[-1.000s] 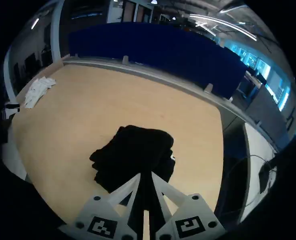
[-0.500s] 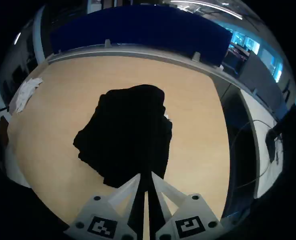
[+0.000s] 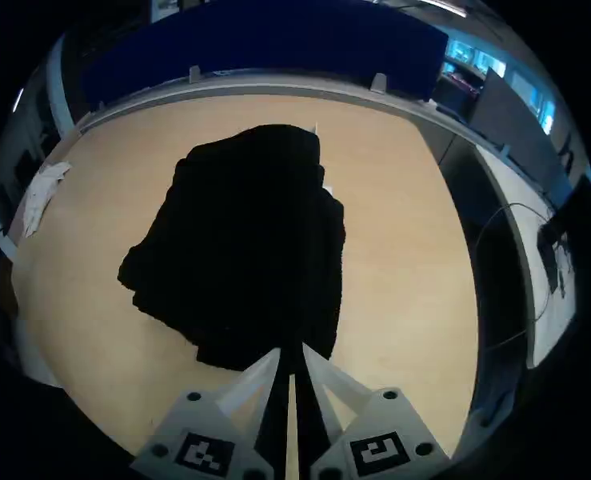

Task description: Fold towel

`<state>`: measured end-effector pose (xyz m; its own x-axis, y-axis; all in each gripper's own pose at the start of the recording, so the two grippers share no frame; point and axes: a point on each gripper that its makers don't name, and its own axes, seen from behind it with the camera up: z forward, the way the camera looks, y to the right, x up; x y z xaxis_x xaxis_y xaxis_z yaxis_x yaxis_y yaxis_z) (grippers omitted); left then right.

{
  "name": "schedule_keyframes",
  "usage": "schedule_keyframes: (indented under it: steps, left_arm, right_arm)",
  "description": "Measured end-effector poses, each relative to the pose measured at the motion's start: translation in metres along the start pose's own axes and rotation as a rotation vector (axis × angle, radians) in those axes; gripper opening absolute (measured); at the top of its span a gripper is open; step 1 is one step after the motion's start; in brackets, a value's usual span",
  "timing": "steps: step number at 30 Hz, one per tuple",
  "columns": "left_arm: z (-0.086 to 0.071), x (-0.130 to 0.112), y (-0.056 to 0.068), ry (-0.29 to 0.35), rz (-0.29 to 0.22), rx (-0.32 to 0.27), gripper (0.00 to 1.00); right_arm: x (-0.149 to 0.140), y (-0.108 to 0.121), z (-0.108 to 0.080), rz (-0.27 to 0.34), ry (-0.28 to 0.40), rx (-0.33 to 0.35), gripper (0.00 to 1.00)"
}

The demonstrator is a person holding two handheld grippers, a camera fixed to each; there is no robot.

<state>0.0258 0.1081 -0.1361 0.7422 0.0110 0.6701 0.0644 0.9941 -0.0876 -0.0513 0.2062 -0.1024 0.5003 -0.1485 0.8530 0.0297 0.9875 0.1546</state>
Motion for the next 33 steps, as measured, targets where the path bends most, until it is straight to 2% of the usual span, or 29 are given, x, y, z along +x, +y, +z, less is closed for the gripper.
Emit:
schedule_keyframes:
  steps: [9,13,15,19,23,27,33]
  left_arm:
    - [0.000,0.001,0.001,0.002,-0.005,-0.001,0.90]
    - [0.000,0.002,0.002,0.005,-0.003,-0.001,0.90]
    - [0.000,0.003,0.002,0.006,-0.003,-0.001,0.90]
    - [-0.001,0.003,0.001,0.008,-0.006,-0.001,0.90]
    - [-0.001,0.004,-0.001,0.011,-0.005,-0.002,0.90]
    - [-0.001,0.006,-0.001,0.015,-0.002,-0.003,0.90]
    - [-0.002,0.009,-0.003,0.023,-0.002,-0.005,0.90]
  right_arm:
    - [0.003,0.000,-0.005,0.006,0.019,-0.009,0.05]
    - [0.004,-0.001,-0.008,0.006,0.035,-0.014,0.11]
    - [0.004,-0.002,-0.011,0.006,0.045,-0.018,0.20]
    - [0.001,-0.003,-0.017,0.005,0.060,-0.019,0.49]
    - [-0.001,-0.002,-0.024,0.011,0.078,-0.030,0.67]
    - [0.000,-0.001,-0.030,0.027,0.098,-0.039,0.94]
    - [0.008,-0.004,-0.036,0.058,0.142,-0.046,0.99]
